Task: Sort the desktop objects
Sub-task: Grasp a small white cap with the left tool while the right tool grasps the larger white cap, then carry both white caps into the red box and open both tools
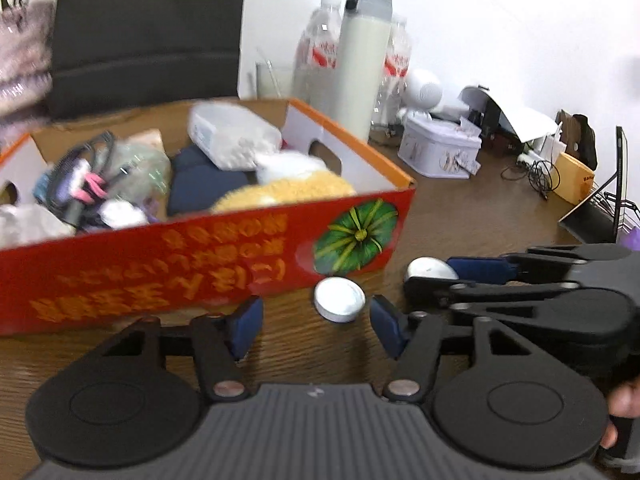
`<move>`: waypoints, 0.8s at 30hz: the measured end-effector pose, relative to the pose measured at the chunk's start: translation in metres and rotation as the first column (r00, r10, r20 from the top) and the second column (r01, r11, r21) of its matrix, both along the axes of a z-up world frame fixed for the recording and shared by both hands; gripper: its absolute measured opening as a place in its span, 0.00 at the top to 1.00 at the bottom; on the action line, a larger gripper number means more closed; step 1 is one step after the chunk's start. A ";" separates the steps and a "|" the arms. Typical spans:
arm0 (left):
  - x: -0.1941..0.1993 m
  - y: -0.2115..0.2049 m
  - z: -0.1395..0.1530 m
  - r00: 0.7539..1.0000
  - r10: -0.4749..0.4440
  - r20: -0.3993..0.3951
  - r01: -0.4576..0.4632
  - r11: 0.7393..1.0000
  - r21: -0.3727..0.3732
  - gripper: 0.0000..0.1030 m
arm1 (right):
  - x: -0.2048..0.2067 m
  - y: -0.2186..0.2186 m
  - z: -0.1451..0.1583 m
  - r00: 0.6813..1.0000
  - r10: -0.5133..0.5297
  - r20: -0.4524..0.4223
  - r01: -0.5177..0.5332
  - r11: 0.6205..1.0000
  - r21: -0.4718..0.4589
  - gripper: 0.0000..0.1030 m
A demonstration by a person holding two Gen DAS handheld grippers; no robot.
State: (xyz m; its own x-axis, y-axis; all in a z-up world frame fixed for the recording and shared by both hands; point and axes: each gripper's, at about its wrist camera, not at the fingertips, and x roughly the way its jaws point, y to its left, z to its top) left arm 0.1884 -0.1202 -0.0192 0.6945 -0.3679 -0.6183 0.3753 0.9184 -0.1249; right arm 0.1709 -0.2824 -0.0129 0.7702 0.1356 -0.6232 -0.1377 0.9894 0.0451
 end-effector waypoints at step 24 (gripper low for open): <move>-0.200 0.119 0.033 0.963 0.267 0.046 -0.267 0.964 -0.013 0.72 | -0.160 0.117 0.018 0.977 0.201 0.073 -0.202 0.979 0.004 0.63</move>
